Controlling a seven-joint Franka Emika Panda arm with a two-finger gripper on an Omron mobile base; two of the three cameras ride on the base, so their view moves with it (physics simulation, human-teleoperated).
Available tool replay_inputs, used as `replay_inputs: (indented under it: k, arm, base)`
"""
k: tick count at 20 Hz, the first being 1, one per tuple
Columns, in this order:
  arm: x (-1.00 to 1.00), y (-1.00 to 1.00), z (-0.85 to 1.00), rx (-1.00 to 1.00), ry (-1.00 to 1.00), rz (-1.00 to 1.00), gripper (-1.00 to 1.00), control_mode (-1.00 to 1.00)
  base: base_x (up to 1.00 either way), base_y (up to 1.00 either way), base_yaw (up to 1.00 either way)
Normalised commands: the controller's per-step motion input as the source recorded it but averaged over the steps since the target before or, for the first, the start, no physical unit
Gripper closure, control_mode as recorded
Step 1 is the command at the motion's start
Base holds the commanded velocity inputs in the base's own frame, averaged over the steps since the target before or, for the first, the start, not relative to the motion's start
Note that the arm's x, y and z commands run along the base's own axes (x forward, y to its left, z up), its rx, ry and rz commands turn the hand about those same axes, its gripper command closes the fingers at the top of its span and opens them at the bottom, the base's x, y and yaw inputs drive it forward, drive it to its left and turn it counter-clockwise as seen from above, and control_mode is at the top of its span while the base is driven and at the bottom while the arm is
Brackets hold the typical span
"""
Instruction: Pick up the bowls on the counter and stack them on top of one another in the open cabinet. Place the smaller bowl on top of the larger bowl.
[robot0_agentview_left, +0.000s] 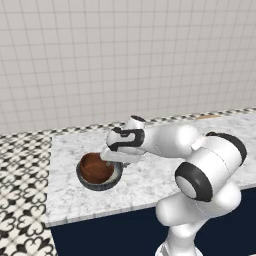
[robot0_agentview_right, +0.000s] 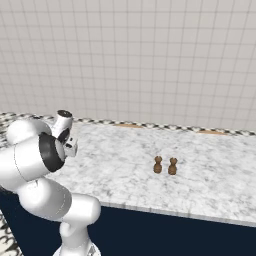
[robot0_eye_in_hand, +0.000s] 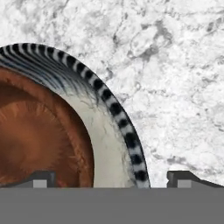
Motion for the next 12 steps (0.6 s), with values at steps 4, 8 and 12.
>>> replay_inputs:
  k: [4,8,12]
  arm:
    - [0.16,0.0,-0.29,0.0,0.11,-0.05,-1.0,-1.0]
    - [0.17,0.02,-0.34,-0.01,0.08,-0.04,-1.0,-1.0]
    - [0.08,0.33,-0.39,-0.02,0.09,-0.02,-1.0,-1.0]
  base:
    - [0.0,0.0,0.0]
    - [0.0,0.0,0.0]
    - [0.0,0.0,0.0]
